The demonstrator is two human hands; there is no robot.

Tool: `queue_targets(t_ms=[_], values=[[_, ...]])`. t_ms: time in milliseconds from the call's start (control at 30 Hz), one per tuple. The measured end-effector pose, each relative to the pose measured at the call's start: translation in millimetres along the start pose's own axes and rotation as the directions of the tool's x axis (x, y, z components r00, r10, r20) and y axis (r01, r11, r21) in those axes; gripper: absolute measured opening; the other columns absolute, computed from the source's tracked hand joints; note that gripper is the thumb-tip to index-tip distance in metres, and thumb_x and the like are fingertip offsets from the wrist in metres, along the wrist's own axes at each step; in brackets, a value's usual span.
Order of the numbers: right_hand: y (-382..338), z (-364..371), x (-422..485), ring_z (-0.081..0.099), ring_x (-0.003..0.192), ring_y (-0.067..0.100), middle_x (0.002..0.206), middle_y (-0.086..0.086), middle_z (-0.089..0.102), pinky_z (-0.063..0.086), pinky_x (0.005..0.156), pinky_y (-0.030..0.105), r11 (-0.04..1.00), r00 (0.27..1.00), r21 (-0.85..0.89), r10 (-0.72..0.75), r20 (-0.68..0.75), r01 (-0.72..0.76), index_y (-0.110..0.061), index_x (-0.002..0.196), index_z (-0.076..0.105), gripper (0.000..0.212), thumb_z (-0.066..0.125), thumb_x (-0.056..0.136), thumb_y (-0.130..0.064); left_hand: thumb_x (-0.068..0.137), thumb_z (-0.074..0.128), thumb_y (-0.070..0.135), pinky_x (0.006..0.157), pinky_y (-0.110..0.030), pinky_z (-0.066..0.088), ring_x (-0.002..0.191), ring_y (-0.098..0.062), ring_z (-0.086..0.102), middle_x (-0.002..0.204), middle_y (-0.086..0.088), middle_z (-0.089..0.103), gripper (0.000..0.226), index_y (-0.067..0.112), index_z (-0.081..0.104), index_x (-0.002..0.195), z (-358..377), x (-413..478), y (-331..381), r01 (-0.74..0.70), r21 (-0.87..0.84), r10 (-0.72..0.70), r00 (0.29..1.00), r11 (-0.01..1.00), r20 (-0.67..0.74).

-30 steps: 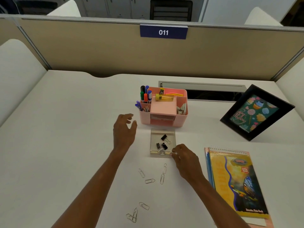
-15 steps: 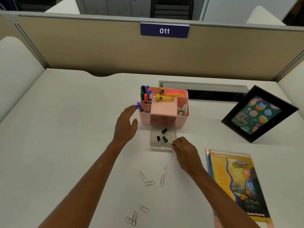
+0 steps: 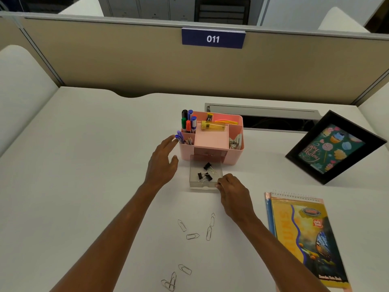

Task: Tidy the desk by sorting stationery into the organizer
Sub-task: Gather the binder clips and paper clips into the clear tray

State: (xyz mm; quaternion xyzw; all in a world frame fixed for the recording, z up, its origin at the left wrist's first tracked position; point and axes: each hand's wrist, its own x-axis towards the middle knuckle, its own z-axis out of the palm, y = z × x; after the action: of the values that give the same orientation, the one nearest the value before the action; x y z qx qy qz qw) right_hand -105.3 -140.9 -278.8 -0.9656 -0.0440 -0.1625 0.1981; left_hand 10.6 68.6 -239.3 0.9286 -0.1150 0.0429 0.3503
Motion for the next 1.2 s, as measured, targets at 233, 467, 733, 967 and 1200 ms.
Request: queue_targets(t_ms=[233, 467, 733, 967, 1200], values=[[5.1, -1.8, -7.3, 0.066, 0.062, 0.02, 0.08, 0.01, 0.068, 0.054, 0.059, 0.022, 1.0, 1.0, -0.018, 0.004, -0.023, -0.005, -0.004, 0.086, 0.071, 0.02, 0.081, 0.07, -0.006, 0.089, 0.059, 0.008, 0.107, -0.037, 0.034, 0.136, -0.019, 0.038, 0.15, 0.0, 0.036, 0.056, 0.018, 0.04, 0.141, -1.5, 0.0, 1.5, -0.011, 0.01, 0.011, 1.0, 1.0, 0.0], [-3.2, 4.9, 3.1, 0.063, 0.061, 0.019, 0.078, 0.007, 0.066, 0.052, 0.054, 0.022, 0.999, 1.0, -0.044, 0.01, -0.008, -0.01, -0.005, 0.086, 0.071, 0.014, 0.078, 0.075, -0.009, 0.089, 0.06, 0.009, 0.108, -0.038, 0.034, 0.136, -0.019, 0.037, 0.15, 0.001, 0.035, 0.059, 0.02, 0.038, 0.143, -0.7, -1.8, -0.5, -0.001, 0.021, 0.001, 1.0, 1.0, 0.004], [-8.4, 2.7, 5.1, 0.065, 0.062, 0.022, 0.077, 0.009, 0.069, 0.056, 0.053, 0.027, 0.996, 0.999, -0.093, 0.008, -0.039, -0.012, -0.004, 0.085, 0.072, 0.02, 0.083, 0.069, -0.008, 0.09, 0.058, 0.009, 0.109, -0.036, 0.032, 0.136, -0.02, 0.038, 0.15, 0.0, 0.036, 0.056, 0.019, 0.038, 0.142, -1.4, -0.7, 2.2, -0.005, 0.05, 0.005, 1.0, 0.999, -0.01], [-10.1, 2.3, 3.1, 0.066, 0.062, 0.021, 0.078, 0.009, 0.07, 0.056, 0.052, 0.027, 0.993, 0.998, -0.118, 0.016, -0.057, -0.023, -0.005, 0.087, 0.072, 0.027, 0.086, 0.065, -0.009, 0.091, 0.055, 0.006, 0.107, -0.041, 0.035, 0.132, -0.024, 0.044, 0.147, -0.004, 0.041, 0.052, 0.014, 0.042, 0.141, -4.2, 3.5, 1.9, -0.091, 0.139, 0.097, 0.995, 0.986, -0.036], [-3.3, -2.6, 7.3, 0.067, 0.063, 0.019, 0.079, 0.006, 0.07, 0.053, 0.054, 0.021, 0.997, 0.999, -0.079, -0.012, -0.05, 0.008, -0.008, 0.089, 0.072, 0.021, 0.082, 0.071, -0.011, 0.092, 0.053, 0.003, 0.085, -0.028, 0.052, 0.098, -0.025, 0.067, 0.114, -0.01, 0.067, 0.019, 0.008, 0.063, 0.108, -3.4, 21.1, -5.0, -0.136, -0.093, 0.116, 0.975, 0.986, -0.19]])
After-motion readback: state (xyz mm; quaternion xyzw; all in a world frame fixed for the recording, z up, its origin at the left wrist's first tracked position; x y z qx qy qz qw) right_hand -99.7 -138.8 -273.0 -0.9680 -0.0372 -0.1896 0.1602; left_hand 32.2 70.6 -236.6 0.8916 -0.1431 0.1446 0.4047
